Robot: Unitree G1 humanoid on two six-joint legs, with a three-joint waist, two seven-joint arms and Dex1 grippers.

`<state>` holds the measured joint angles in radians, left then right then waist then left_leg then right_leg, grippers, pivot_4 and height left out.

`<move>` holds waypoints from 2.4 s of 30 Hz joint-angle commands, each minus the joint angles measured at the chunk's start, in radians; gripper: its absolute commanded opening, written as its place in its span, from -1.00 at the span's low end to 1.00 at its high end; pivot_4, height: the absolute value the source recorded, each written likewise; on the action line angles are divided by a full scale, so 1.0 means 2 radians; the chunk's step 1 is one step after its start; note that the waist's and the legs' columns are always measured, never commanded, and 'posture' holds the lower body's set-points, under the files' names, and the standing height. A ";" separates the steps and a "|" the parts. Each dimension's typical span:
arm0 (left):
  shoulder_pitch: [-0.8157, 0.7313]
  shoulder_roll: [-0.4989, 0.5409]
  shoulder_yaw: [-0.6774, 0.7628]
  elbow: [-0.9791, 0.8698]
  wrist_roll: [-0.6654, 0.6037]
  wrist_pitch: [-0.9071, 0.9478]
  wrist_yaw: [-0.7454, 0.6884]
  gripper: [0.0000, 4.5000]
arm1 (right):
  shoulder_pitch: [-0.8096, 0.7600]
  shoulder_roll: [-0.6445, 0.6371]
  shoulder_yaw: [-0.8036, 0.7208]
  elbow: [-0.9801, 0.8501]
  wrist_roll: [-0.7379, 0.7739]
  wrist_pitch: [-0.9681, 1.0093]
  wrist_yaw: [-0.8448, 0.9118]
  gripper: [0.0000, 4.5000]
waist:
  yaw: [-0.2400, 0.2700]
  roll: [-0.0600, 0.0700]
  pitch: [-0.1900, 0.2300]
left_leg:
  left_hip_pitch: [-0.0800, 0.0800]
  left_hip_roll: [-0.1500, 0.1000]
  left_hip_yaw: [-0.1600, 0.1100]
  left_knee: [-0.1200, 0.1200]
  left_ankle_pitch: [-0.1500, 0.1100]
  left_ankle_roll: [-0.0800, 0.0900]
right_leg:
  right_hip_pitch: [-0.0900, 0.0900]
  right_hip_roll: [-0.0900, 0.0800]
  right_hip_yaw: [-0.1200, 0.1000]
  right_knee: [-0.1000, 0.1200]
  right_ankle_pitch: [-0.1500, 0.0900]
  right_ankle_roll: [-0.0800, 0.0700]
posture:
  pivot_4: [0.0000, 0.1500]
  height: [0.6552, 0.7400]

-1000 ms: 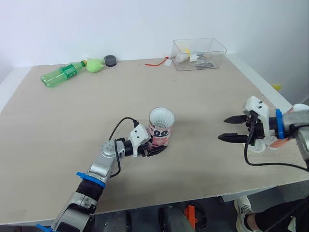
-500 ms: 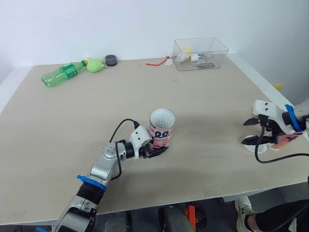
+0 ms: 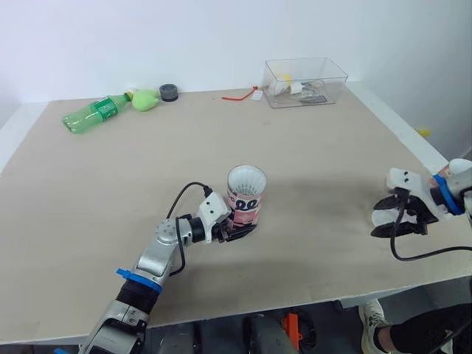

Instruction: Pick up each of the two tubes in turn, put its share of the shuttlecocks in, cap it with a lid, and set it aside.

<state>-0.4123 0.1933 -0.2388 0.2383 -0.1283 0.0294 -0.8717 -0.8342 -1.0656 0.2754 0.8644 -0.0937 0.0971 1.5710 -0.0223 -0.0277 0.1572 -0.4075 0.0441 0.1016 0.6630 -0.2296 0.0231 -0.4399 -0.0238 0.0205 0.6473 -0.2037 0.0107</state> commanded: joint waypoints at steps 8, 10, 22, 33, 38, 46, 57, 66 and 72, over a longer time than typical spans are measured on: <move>-0.006 -0.002 -0.002 -0.008 -0.002 0.003 0.001 0.38 | 0.002 -0.016 -0.014 -0.013 -0.005 0.025 0.017 0.97 | 0.000 0.000 0.000 | 0.000 0.000 0.000 0.000 0.000 0.000 | 0.000 0.000 0.000 0.000 0.000 0.000 | 1.00 1.00; -0.006 -0.001 -0.002 -0.008 -0.002 0.004 0.000 0.38 | 0.005 -0.016 -0.013 -0.015 -0.005 0.027 0.018 0.97 | 0.000 0.000 0.000 | 0.000 0.000 0.000 0.000 0.000 0.000 | 0.000 0.000 0.000 0.000 0.000 0.000 | 1.00 1.00; -0.007 -0.002 -0.002 -0.006 -0.002 0.005 0.000 0.38 | 0.012 -0.003 -0.005 0.001 -0.026 0.017 -0.015 0.09 | 0.000 0.000 0.000 | 0.000 0.000 0.000 0.000 0.000 0.000 | 0.000 0.000 0.000 0.000 0.000 0.001 | 1.00 1.00; -0.015 0.002 0.002 0.001 -0.004 0.006 -0.002 0.38 | 0.015 0.002 -0.009 0.008 -0.036 -0.005 -0.025 -0.98 | 0.000 0.000 0.000 | 0.000 0.000 0.000 0.002 0.000 0.000 | 0.001 0.000 0.000 0.000 0.000 0.001 | 1.00 1.00; -0.018 0.003 0.001 0.006 -0.002 0.004 -0.003 0.38 | 0.012 0.003 -0.012 0.002 -0.032 -0.016 -0.023 -0.98 | 0.000 0.000 0.000 | 0.000 0.000 0.000 0.002 0.000 0.000 | 0.001 0.000 0.000 0.000 0.000 0.001 | 1.00 1.00; -0.022 0.003 0.001 0.013 -0.001 0.000 -0.003 0.38 | 0.002 0.010 -0.021 -0.021 -0.017 -0.036 -0.012 -0.98 | -0.001 0.000 0.000 | 0.000 0.000 0.000 0.003 0.000 0.000 | 0.001 0.001 0.000 0.000 0.000 0.001 | 1.00 1.00; -0.028 0.005 0.001 0.036 0.004 -0.016 -0.004 0.38 | -0.021 0.022 -0.008 -0.136 0.017 -0.045 0.022 -0.98 | -0.001 0.000 0.000 | 0.000 0.001 0.000 0.003 0.000 0.000 | 0.001 0.001 0.000 0.000 0.001 0.002 | 1.00 1.00; -0.051 -0.002 0.001 0.091 0.011 -0.037 0.000 0.38 | -0.115 0.053 0.095 -0.150 0.061 -0.107 0.022 -0.98 | 0.000 0.000 0.000 | 0.000 0.001 0.000 0.003 0.000 0.000 | 0.001 0.001 0.000 0.000 0.001 0.000 | 1.00 1.00; -0.073 -0.005 0.014 0.148 0.007 -0.046 0.000 0.38 | -0.233 0.083 0.129 -0.061 0.056 -0.220 0.022 -0.98 | 0.000 0.000 0.000 | 0.000 0.001 0.001 0.003 0.000 0.000 | 0.001 0.000 0.000 0.000 0.001 0.000 | 1.00 1.00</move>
<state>-0.5399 0.1764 -0.2336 0.4575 -0.1200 -0.0709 -0.8805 -1.1820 -0.9088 0.5229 0.6715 0.0147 -0.2117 1.5734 -0.0227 -0.0271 0.1571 -0.4069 0.0456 0.1037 0.6696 -0.2288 0.0228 -0.4387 -0.0232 0.0213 0.6483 -0.2024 0.0110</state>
